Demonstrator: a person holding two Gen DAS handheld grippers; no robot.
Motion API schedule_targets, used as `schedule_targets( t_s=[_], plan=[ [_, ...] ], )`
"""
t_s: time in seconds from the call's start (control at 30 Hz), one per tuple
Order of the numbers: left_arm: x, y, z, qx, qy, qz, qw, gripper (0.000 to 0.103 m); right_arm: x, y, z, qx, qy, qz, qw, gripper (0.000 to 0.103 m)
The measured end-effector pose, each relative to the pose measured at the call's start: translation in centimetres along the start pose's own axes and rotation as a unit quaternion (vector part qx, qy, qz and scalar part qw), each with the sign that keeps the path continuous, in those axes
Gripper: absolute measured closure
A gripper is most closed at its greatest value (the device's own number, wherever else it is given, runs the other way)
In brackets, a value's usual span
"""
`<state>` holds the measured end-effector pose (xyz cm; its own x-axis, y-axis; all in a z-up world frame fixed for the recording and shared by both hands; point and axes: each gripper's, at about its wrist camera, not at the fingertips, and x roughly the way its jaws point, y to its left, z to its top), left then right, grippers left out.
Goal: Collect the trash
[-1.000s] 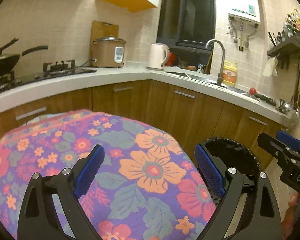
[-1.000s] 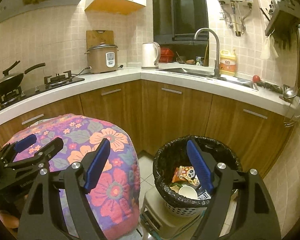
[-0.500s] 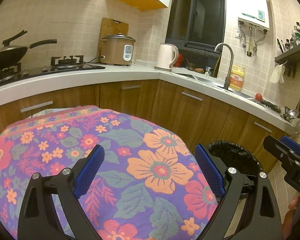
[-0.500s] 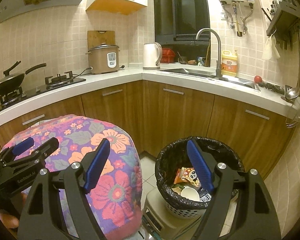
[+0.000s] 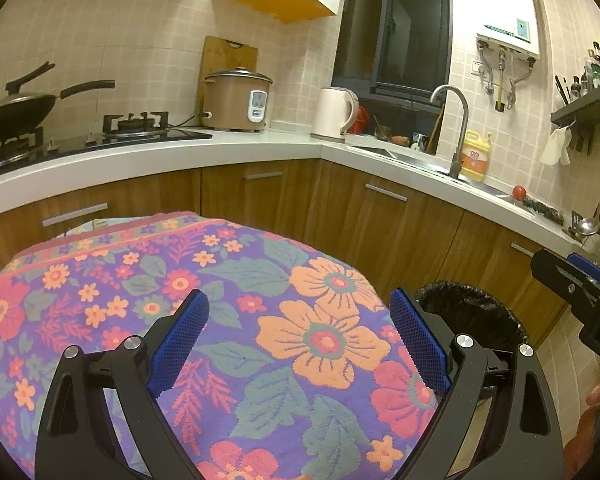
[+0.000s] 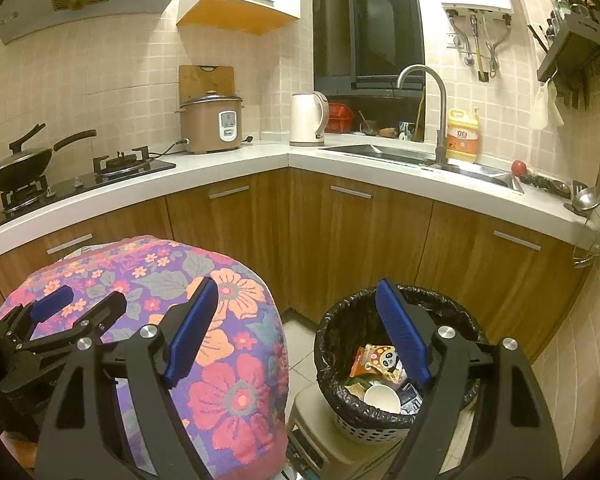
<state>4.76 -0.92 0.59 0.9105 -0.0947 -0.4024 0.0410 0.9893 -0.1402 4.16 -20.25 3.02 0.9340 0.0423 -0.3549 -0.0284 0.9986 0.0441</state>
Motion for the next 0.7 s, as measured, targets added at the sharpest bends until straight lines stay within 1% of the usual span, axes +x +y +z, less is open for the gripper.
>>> schedule_targets(
  t_s=[0.53,0.7],
  plan=[
    [-0.3,-0.2,0.1,0.004,-0.005,0.001,1.0000,0.013,0.4,-0.1,-1.2,0.004,0.014,-0.002,1.000,0.025],
    [-0.3,-0.2,0.1,0.004,-0.006,0.002,1.0000,0.012,0.5,-0.2,-1.5,0.009,0.016,0.000,1.000,0.025]
  ],
)
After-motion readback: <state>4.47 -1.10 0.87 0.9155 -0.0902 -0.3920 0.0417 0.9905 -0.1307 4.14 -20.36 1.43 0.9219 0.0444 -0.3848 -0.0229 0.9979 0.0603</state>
